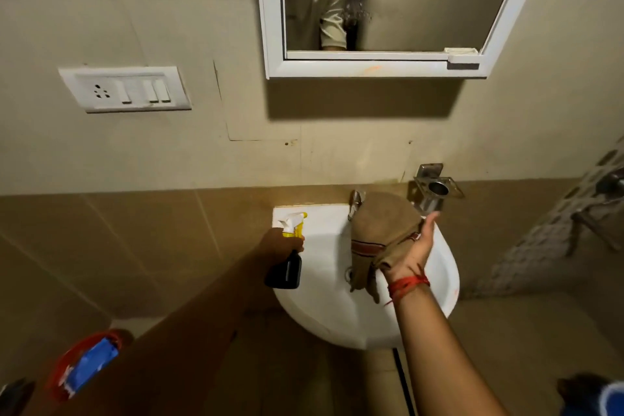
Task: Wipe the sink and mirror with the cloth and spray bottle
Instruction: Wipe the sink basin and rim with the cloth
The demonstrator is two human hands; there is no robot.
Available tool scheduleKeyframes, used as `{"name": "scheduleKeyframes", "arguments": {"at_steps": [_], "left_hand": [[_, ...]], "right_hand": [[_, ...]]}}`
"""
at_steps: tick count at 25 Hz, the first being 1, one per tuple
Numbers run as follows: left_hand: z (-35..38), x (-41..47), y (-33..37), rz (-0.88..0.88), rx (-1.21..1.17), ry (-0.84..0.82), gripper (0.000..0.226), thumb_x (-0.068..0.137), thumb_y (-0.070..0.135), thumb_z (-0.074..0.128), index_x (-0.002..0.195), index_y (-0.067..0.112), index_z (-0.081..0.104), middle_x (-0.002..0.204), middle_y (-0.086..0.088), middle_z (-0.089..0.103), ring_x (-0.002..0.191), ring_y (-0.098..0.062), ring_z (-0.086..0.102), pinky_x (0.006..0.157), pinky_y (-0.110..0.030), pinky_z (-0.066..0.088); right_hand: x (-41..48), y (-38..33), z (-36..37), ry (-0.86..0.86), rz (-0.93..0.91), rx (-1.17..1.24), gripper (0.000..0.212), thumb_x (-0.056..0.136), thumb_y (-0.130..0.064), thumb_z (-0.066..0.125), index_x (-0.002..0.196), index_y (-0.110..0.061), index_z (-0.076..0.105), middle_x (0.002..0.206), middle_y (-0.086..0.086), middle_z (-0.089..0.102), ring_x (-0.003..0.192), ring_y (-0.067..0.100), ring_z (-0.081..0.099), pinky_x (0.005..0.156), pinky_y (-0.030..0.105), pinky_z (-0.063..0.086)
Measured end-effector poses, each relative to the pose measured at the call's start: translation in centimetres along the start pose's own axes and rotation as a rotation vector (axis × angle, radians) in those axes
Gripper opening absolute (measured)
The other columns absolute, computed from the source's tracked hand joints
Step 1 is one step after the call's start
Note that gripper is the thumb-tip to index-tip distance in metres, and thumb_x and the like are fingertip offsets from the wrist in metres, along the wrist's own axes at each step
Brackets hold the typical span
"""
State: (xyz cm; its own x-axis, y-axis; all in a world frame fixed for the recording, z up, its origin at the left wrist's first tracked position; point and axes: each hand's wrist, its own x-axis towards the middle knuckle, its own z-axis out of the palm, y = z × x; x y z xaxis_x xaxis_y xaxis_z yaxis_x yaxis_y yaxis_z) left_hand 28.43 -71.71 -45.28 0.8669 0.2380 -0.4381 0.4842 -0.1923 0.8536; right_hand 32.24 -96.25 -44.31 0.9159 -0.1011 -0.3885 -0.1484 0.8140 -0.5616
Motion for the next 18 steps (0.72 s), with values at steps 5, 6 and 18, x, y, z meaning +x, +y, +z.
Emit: {"name": "scheduleKeyframes", "arguments": {"at_steps": [5,6,18], "left_hand": [[-0.6,4.0,-2.8,-0.030,0.188,0.002,0.035,0.068,0.019,0.069,0.102,0.010,0.069,0.098,-0.019,0.074,0.088,-0.033,0.074,0.085,-0.044,0.062],[-0.6,4.1,-2.8,-0.011,0.157,-0.014,0.034,0.074,0.017,0.072,0.107,0.011,0.070,0.098,-0.020,0.075,0.086,-0.031,0.074,0.088,-0.046,0.062],[-3.7,7.3,-3.8,0.201,0.067,0.058,0.015,0.093,-0.004,0.061,0.100,-0.001,0.074,0.089,-0.004,0.069,0.076,-0.014,0.066,0.064,-0.020,0.056]], "right_hand": [[0.6,2.8,1.6,0.028,-0.013,-0.181,0.039,0.098,-0.025,0.062,0.133,-0.008,0.064,0.129,0.019,0.068,0.118,0.037,0.065,0.110,0.055,0.046],[0.9,3.8,2.0,0.065,-0.068,-0.243,0.035,0.098,-0.019,0.061,0.131,-0.008,0.064,0.130,0.019,0.068,0.121,0.038,0.063,0.110,0.055,0.047],[15.5,16.9,1.0,-0.522,-0.808,-2.234,0.074,0.101,-0.065,0.022,0.158,-0.019,0.032,0.166,0.008,0.027,0.156,0.034,0.018,0.122,0.063,0.013]]}}
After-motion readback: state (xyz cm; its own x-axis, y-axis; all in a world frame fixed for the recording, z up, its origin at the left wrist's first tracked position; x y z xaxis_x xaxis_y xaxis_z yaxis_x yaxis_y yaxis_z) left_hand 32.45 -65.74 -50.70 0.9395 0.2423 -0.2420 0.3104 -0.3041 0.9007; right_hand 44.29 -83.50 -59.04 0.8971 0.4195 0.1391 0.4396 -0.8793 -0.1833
